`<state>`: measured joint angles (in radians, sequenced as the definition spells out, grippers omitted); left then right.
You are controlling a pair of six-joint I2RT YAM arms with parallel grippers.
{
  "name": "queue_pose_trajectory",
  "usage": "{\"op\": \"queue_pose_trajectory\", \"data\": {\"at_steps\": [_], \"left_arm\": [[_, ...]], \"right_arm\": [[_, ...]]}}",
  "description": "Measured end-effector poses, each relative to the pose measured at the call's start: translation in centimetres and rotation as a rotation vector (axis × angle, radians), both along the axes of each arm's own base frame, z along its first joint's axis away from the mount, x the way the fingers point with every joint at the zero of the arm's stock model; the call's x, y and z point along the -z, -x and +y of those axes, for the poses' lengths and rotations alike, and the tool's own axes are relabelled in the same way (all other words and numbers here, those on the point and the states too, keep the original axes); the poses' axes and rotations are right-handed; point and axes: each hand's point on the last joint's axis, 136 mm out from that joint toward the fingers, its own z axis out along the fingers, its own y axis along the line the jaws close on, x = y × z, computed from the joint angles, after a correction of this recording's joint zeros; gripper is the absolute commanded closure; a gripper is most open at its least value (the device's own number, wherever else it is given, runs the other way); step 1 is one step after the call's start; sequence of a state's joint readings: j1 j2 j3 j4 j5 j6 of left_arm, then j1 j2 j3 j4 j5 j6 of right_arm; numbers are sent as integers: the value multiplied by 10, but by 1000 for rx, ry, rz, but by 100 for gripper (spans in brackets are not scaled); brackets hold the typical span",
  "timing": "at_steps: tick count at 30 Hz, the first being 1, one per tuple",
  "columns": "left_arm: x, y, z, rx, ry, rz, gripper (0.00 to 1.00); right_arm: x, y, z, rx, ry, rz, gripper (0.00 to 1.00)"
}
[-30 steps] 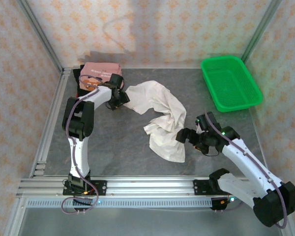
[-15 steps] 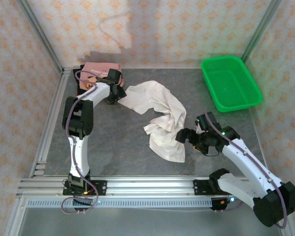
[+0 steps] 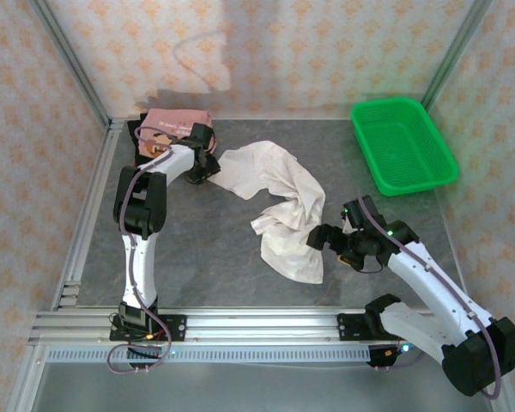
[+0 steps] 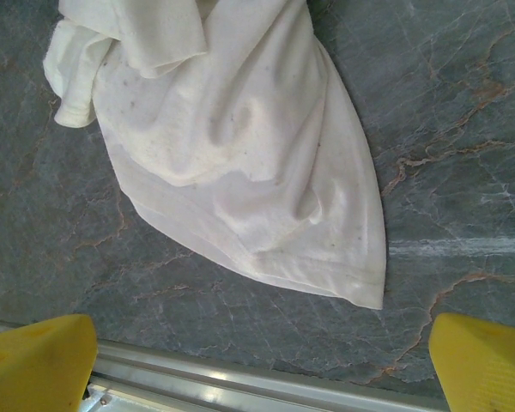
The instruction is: Fold and stack the t-shirts
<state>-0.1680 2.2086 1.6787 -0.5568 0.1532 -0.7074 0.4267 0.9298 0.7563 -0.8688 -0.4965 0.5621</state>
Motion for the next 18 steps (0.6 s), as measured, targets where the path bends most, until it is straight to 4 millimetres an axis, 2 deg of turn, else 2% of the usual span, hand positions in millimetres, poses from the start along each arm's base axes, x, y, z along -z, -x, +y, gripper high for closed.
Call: {"op": "queue_pose_trajectory", "data": {"at_steps": [4, 11, 15, 18], "left_arm": [[0, 1, 0, -2, -1, 3, 65], [4, 5, 7, 4, -20, 56, 100], [3, 6, 7, 20, -18, 49, 100], [0, 13, 2, 34, 11, 34, 100]], "right_arm": [[0, 0, 0, 3, -1, 2, 1], [3, 7, -3, 2, 13, 32, 1], [9, 20, -7, -10, 39, 87, 3], [12, 30, -4, -43, 54, 116, 10]]}}
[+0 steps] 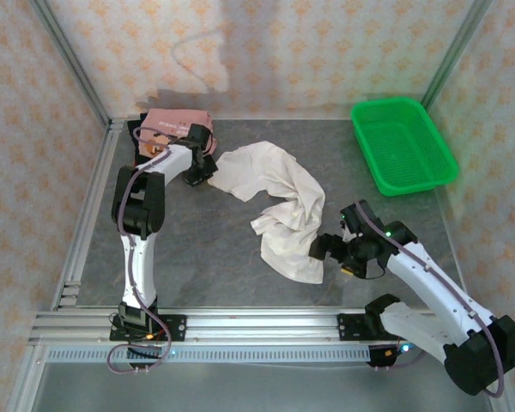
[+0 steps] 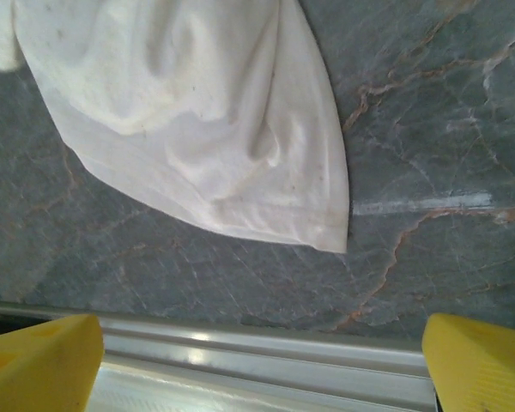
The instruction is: Fold and stack the t-shirts
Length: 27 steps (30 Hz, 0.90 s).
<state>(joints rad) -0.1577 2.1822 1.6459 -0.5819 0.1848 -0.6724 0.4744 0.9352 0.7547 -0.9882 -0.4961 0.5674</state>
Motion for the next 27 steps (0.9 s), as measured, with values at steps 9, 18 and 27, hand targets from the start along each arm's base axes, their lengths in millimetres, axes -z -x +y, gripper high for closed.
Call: {"op": "queue_pose_trajectory", "data": {"at_steps": [9, 18, 27], "left_arm": [[-77, 35, -18, 54, 87, -129, 100], [-155, 46, -16, 79, 105, -301, 100], [-152, 55, -8, 83, 90, -287, 100]], "right_arm": [[49, 20, 12, -86, 147, 167, 39], [77, 15, 15, -39, 178, 181, 57], [101, 13, 3, 8, 284, 232, 86]]}}
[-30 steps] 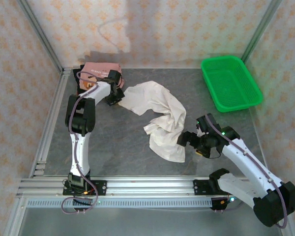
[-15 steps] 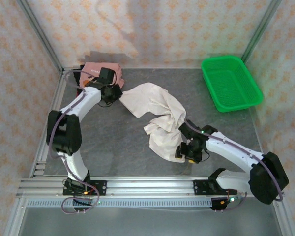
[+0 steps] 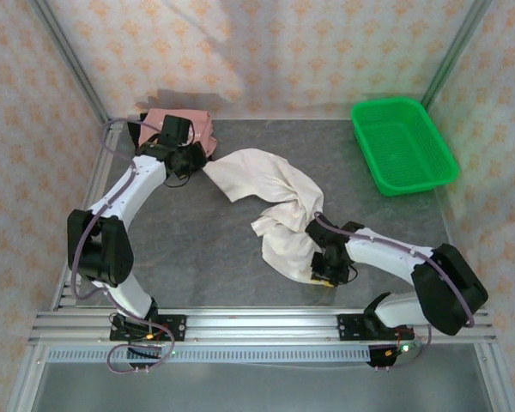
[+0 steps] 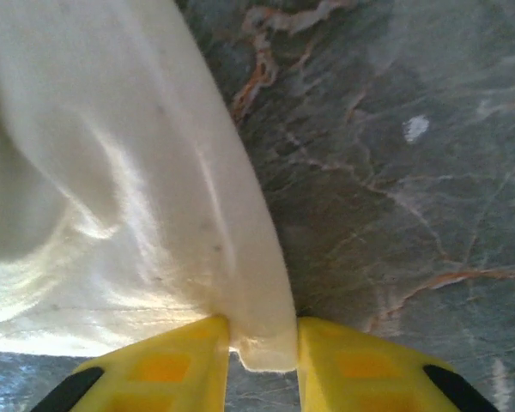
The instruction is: Fold and stack the t-shirts
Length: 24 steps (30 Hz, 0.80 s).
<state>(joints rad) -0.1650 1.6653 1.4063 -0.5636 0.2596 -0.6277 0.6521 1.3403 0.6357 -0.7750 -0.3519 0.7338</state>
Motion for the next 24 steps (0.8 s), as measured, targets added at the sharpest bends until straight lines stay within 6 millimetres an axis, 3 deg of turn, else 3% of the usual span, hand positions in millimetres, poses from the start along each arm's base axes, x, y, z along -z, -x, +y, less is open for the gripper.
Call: {"op": "queue_pose_trajectory", "data": {"at_steps": [2, 7, 11, 13, 16, 24], "left_arm": [[-3, 4, 6, -7, -3, 0, 100], [-20, 9, 23, -23, -18, -31, 100], [-31, 15, 43, -45, -36, -45, 100], [-35, 18, 57, -62, -47, -50, 100], [-38, 21, 76, -90, -63, -56, 100], [-35, 35, 114, -143, -96, -33, 100]], "right_arm": [[0, -2, -3, -2, 32, 4, 100], [-13, -39, -7, 26, 72, -113, 100], [-52, -67, -21, 45, 125, -238, 100], [-79, -79, -34, 61, 153, -310, 100], [-104, -86, -63, 93, 227, -359, 100], [-127, -85, -139, 190, 418, -321, 100]]}}
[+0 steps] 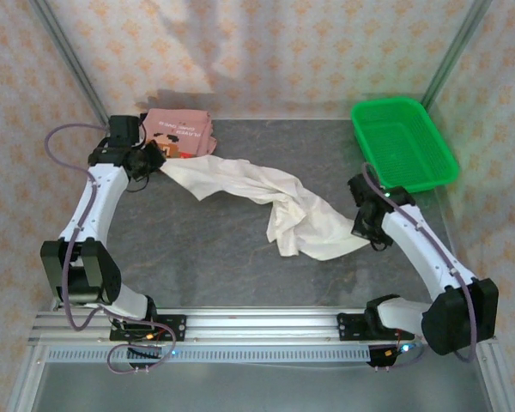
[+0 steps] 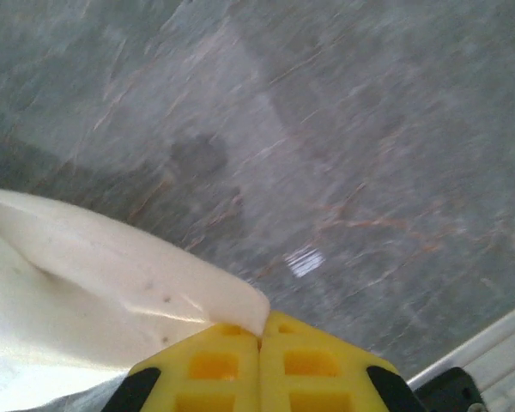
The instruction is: Fold and stack the t-shirts
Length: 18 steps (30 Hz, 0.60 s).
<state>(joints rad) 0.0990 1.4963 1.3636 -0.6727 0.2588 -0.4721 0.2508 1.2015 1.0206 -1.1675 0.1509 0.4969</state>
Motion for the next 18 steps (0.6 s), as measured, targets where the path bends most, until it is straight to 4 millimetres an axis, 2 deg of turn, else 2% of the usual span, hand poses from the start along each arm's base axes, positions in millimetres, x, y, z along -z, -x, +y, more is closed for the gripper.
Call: {"op": "queue_pose_trajectory", "data": {"at_steps": [4, 9, 13, 18], "left_arm": [[-3, 12, 17, -24, -18, 6, 100], [-15, 31, 40, -63, -43, -10, 100], [-21, 45, 57, -94, -60, -19, 100], [-9, 54, 57, -81, -62, 14, 100]], "right_arm": [[-31, -19, -26, 58, 28, -81, 100], [-63, -44, -39, 57, 67, -147, 100], [-73, -65, -46, 41, 96, -150, 100], [-70, -99, -51, 8, 134, -121, 100]]}}
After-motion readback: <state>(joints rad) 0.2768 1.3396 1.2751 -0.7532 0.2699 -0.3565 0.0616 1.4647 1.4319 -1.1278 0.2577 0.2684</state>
